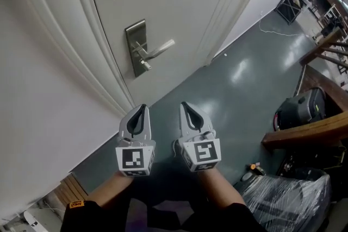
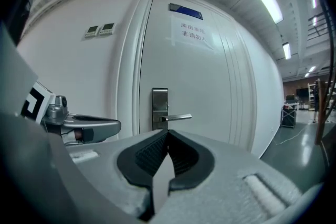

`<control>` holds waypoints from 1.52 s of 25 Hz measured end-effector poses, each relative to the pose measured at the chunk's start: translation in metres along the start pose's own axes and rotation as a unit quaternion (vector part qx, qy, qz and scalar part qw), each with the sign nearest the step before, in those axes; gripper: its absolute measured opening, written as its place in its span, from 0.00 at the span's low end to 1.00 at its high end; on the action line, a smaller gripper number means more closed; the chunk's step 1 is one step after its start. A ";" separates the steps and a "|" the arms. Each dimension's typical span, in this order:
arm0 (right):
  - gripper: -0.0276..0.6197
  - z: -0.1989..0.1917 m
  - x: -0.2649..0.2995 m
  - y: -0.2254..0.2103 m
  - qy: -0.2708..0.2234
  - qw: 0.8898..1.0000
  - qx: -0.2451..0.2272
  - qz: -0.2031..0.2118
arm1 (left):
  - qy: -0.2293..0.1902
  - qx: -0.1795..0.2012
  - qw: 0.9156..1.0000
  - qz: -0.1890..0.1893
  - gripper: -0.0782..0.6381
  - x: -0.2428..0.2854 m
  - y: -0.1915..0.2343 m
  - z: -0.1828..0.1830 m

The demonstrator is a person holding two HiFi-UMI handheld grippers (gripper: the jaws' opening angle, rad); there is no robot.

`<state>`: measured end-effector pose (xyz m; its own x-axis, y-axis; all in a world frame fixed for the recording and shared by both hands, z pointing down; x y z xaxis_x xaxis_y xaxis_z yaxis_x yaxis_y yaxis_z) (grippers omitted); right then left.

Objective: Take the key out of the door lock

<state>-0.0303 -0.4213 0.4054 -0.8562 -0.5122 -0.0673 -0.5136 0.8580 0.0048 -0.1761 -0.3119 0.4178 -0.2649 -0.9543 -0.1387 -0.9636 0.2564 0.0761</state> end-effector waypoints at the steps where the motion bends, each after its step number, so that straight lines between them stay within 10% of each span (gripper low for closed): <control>1: 0.03 -0.001 0.007 -0.008 0.000 1.000 0.004 0.017 | -0.002 0.005 1.000 0.013 0.13 0.006 -0.004 0.001; 18: 0.12 -0.049 0.156 -0.052 0.106 0.947 0.105 0.286 | 0.004 0.051 0.976 0.212 0.22 0.055 0.000 -0.021; 29: 0.17 -0.080 0.211 -0.044 0.165 0.915 0.199 0.309 | 0.010 0.085 0.948 0.306 0.21 0.042 0.020 -0.027; 38: 0.20 -0.106 0.226 -0.050 0.211 0.848 0.396 0.282 | 0.021 0.089 0.940 0.330 0.21 0.028 0.017 -0.030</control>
<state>-0.2035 -0.5840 0.4957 -0.9830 0.1622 0.0864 0.0389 0.6431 -0.7648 -0.1985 -0.3392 0.4450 -0.8086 -0.5828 -0.0803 -0.5821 0.8124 -0.0345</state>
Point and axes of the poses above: the fingertips, and each gripper's own axes: x forward along the fingers, y to its left, z out of its top, the point moved 10 cm from there along -x, backward along the fingers, and after that the axes turned 13 degrees about -y, right-handed, at the moved point
